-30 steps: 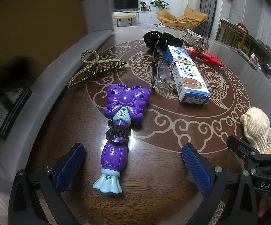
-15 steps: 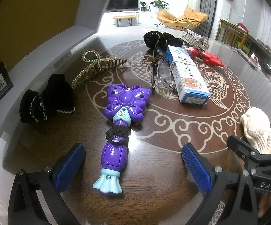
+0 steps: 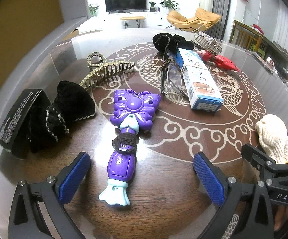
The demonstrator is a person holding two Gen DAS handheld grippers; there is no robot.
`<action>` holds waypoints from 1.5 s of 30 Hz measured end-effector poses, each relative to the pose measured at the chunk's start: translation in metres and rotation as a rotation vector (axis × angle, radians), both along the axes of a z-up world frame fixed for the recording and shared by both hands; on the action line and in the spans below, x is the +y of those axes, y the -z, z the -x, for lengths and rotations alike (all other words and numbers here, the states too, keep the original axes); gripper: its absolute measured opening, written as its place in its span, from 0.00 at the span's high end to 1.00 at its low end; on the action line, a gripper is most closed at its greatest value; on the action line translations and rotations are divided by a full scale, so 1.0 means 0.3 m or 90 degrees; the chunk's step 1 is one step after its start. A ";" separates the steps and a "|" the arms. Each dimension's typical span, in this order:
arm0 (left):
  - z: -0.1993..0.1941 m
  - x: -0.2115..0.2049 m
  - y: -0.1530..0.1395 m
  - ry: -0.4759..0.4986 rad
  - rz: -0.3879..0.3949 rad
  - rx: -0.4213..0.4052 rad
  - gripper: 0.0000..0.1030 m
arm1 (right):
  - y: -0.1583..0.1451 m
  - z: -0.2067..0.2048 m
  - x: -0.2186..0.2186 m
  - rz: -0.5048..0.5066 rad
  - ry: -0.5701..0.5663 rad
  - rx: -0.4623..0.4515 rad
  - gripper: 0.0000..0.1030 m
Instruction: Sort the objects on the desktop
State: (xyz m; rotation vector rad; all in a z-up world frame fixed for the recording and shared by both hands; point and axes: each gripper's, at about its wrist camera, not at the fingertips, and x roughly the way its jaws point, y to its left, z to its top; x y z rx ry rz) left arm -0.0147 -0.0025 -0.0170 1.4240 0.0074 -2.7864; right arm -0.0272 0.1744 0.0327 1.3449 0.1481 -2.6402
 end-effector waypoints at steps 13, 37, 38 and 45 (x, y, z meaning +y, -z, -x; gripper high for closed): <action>0.001 -0.002 0.001 -0.004 0.000 0.000 0.00 | 0.000 -0.002 0.000 0.000 0.000 0.000 0.00; 0.002 -0.001 0.000 -0.007 0.000 -0.001 0.00 | -0.001 -0.004 0.000 0.000 -0.001 0.000 0.00; 0.002 -0.002 0.000 -0.007 0.000 -0.001 0.00 | -0.001 -0.004 0.000 0.000 -0.001 0.000 0.00; 0.002 -0.001 0.001 -0.008 0.000 -0.001 0.00 | -0.001 -0.004 0.000 0.000 -0.001 0.000 0.00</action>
